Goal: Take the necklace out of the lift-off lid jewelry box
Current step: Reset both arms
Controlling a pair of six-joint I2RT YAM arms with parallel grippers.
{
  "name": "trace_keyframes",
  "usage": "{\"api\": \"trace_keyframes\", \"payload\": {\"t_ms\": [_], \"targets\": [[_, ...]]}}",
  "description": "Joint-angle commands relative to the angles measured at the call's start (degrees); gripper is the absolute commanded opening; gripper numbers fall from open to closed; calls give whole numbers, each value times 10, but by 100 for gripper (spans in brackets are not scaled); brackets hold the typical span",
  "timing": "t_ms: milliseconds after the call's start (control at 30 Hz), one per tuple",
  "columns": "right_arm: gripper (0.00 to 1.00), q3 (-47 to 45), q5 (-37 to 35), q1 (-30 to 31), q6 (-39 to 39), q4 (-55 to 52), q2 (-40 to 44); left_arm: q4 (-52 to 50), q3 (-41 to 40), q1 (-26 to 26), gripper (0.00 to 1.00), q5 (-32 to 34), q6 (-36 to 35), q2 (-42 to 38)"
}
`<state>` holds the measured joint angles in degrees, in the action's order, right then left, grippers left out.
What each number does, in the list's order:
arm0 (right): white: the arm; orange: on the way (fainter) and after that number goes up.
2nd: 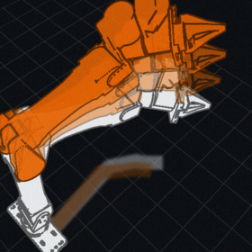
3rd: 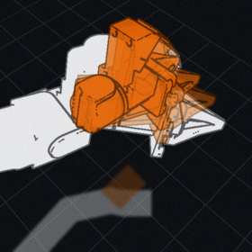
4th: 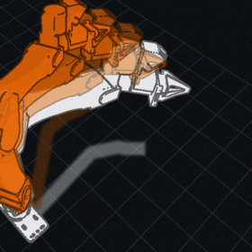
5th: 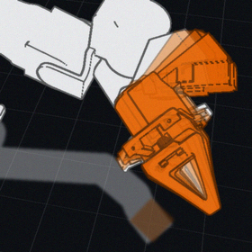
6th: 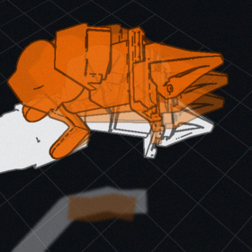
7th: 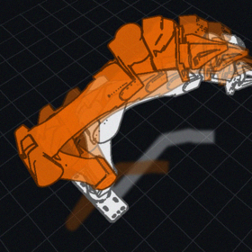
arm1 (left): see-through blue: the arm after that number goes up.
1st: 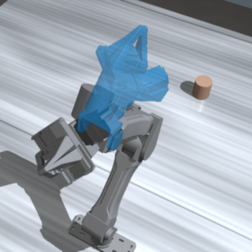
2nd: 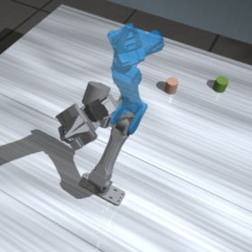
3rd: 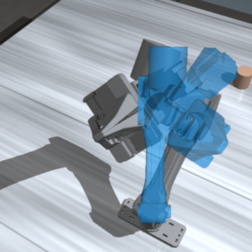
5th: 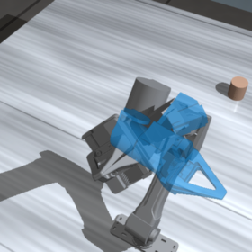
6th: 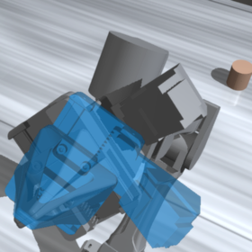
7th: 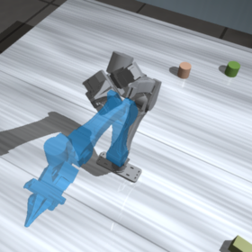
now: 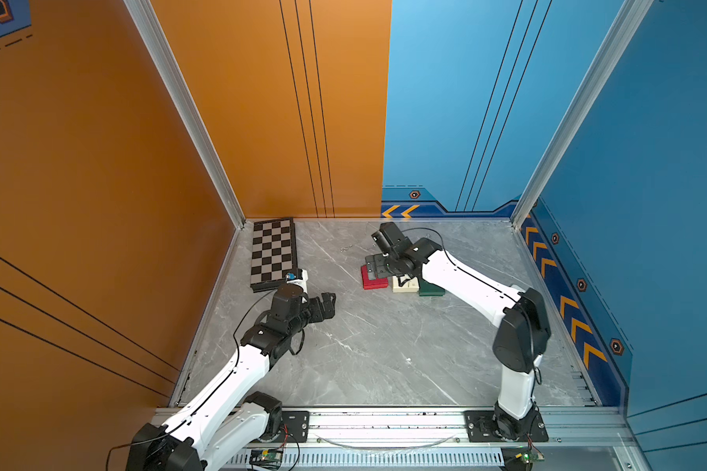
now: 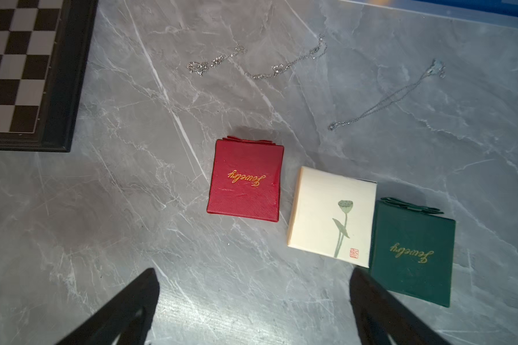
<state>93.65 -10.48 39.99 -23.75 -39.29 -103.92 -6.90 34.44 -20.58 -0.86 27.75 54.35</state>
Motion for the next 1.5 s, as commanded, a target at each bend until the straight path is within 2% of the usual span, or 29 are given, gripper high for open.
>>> {"api": "trace_keyframes", "payload": {"t_ms": [0, 233, 367, 433, 533, 600, 633, 700, 833, 967, 1200, 1333, 1467], "targets": [[100, -91, 11, -36, 28, 88, 98, 16, 53, 5, 98, -5, -42, 26], [100, -244, 6, -118, 52, 128, 293, -13, 155, 5, 98, -6, -52, 122], [100, -303, 18, -198, 44, 129, 375, -35, 221, 4, 98, 11, -59, 171], [100, -324, 35, -244, 41, 126, 405, -35, 242, 2, 98, 41, -78, 184], [100, -356, 43, -311, 48, 130, 437, -54, 273, -1, 98, 120, -131, 198], [100, -375, 8, -340, 48, 136, 445, -44, 269, 3, 98, 164, -164, 199], [100, -387, -13, -351, 49, 143, 447, -12, 256, 4, 98, 176, -184, 198], [100, -409, -8, -372, 69, 171, 447, 53, 205, 3, 98, 189, -238, 189], [100, -467, -4, -404, 82, 258, 444, 230, 73, 4, 98, 257, -311, 165], [100, -533, 41, -432, 83, 369, 440, 318, 1, 31, 98, 268, -363, 170], [100, -607, 67, -438, 97, 512, 399, 382, -75, 139, 98, 173, -306, 177], [100, -643, 67, -437, 113, 584, 375, 451, -115, 161, 98, 149, -299, 200], [100, -693, 78, -437, 131, 686, 348, 496, -121, 169, 98, 128, -289, 250]]}}
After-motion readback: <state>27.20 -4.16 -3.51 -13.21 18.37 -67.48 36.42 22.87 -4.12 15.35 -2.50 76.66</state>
